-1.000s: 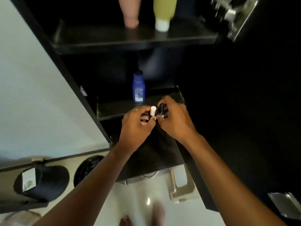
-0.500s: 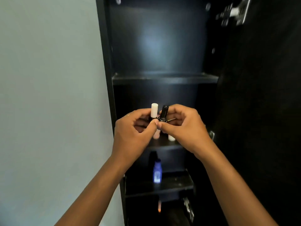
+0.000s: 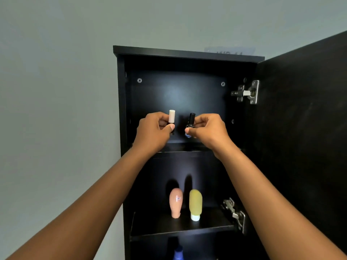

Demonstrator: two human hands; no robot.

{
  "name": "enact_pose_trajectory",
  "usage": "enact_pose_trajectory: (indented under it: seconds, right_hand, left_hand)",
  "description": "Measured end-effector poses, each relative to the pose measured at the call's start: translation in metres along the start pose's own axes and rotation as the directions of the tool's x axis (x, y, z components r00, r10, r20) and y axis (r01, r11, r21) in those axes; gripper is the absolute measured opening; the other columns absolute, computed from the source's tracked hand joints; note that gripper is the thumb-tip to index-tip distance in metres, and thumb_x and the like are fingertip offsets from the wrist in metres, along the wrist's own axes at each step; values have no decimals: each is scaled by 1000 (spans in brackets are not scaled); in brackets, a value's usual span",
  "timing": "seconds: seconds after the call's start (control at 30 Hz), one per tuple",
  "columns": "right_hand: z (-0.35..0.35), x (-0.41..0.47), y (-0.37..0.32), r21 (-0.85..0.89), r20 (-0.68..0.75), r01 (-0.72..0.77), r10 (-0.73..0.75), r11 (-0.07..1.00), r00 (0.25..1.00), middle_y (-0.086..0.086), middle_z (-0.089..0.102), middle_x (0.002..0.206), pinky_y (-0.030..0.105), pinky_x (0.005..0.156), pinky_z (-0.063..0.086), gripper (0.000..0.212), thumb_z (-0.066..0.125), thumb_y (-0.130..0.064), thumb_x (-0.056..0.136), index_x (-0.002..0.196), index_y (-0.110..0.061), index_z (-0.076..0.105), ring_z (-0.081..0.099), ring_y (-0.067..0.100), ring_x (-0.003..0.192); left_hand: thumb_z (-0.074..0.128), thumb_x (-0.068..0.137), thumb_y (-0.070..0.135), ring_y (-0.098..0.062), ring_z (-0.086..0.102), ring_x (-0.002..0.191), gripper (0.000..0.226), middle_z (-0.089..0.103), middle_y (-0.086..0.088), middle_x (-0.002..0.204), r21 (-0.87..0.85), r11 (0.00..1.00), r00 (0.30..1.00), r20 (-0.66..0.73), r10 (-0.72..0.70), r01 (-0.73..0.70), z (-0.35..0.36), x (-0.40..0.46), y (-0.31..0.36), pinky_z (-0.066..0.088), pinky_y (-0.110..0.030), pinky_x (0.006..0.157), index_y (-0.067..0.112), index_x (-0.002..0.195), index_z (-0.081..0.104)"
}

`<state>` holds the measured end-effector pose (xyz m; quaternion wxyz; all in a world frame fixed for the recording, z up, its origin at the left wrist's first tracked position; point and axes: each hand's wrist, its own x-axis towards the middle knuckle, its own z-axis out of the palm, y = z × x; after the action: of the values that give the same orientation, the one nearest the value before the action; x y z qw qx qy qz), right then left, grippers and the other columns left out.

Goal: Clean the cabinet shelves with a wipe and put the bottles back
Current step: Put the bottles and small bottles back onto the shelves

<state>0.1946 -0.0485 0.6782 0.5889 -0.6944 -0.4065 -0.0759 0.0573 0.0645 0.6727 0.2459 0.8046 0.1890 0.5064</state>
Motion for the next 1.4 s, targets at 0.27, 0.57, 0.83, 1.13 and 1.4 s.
enact_pose_trajectory:
  seconds: [0.27,0.57,0.83,1.13,1.4]
  right_hand:
    - [2,37,24,-206,-12,-87,87,975,996,17,76,85,45,78,62,34,88,-16,61,84,0,69,73,35,82]
    - [8,36,37,-249,40,-119,133,961,990,15,76,88,42,81,62,32,89,-14,64,87,-1,70,74,31,85]
    - [11,29,42,-286,26,-127,140,950,990,7,75,86,37,77,62,29,90,-21,62,84,-11,73,74,22,76]
    - [1,-17,51,-193,-278,52,-106,980,955,-1,75,94,35,89,59,31,77,-24,74,105,-20,73,72,15,88]
    - [3,-121,64,-183,-391,196,-254,963,885,-4,72,99,29,79,59,28,67,-17,77,105,-14,70,69,6,92]
  left_hand:
    - [77,89,23,-20,70,97,16,75,1,97,156,967,967,128,-222,202,21,23,-31,55,-37,92,17,104,73]
    - [75,92,24,-20,69,98,19,74,-1,101,182,955,956,141,-259,232,26,21,-34,56,-40,91,17,109,73]
    - [80,88,24,-19,69,110,40,77,-1,108,152,959,960,113,-257,238,22,13,-32,54,-38,102,15,125,71]
    - [75,87,16,-21,59,128,67,55,-4,145,227,963,970,-159,182,-143,13,-40,-29,52,-40,107,16,149,49]
    - [66,89,11,-6,59,122,51,61,1,134,-71,986,983,-115,144,-152,33,-157,-38,53,-29,102,15,140,59]
